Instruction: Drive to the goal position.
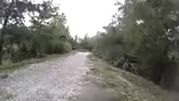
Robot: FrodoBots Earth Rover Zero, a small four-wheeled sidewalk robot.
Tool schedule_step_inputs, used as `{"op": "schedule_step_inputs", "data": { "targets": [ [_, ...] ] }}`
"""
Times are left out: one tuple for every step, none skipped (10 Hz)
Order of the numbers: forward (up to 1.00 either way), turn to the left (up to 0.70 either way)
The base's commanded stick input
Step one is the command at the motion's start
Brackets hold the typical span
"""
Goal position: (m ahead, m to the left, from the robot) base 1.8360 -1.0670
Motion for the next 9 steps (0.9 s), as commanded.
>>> {"op": "schedule_step_inputs", "data": {
  "targets": [
    [0.5, 0.0],
    [0.5, 0.0],
    [0.5, 0.0],
    [0.5, 0.0],
    [0.5, 0.0],
    [0.5, 0.0],
    [0.5, 0.0],
    [0.5, 0.16],
    [0.5, 0.49]
  ]
}}
